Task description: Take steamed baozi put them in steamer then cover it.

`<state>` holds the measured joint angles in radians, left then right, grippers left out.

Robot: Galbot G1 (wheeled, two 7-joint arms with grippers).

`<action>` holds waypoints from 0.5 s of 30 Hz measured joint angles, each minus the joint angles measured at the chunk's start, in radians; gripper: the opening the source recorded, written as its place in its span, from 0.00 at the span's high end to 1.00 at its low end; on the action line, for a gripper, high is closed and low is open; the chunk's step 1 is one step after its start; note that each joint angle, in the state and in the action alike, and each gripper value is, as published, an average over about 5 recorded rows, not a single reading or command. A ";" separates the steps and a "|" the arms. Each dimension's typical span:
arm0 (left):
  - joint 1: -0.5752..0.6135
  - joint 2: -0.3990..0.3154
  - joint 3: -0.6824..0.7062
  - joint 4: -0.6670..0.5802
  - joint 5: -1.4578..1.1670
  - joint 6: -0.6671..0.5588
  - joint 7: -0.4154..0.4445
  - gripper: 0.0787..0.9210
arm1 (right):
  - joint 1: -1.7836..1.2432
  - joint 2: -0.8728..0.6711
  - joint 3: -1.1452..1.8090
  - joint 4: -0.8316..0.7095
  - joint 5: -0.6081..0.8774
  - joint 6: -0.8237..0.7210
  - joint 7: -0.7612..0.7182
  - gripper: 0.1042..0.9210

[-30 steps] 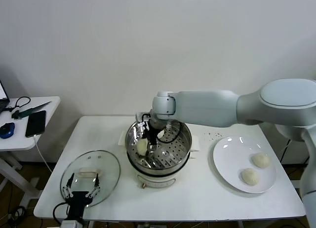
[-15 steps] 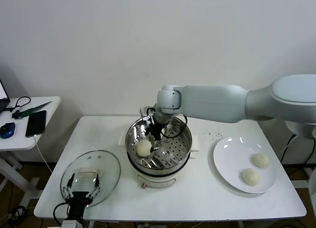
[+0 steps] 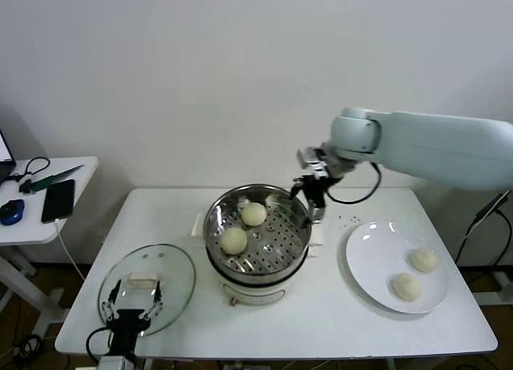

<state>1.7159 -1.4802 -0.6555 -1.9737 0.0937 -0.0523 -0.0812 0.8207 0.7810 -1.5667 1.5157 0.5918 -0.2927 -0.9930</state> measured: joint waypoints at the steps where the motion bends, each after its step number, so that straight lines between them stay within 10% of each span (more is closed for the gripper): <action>1: 0.001 -0.001 -0.001 0.000 0.001 0.000 0.000 0.12 | -0.011 -0.030 0.008 0.005 -0.023 0.005 -0.007 0.12; 15: 0.013 -0.017 -0.014 -0.011 0.021 0.001 0.000 0.12 | -0.462 -0.331 0.368 -0.014 -0.368 0.071 -0.071 0.12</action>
<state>1.7285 -1.4974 -0.6696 -1.9843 0.1146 -0.0518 -0.0816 0.3585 0.4496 -1.1991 1.5022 0.2236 -0.2216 -1.0636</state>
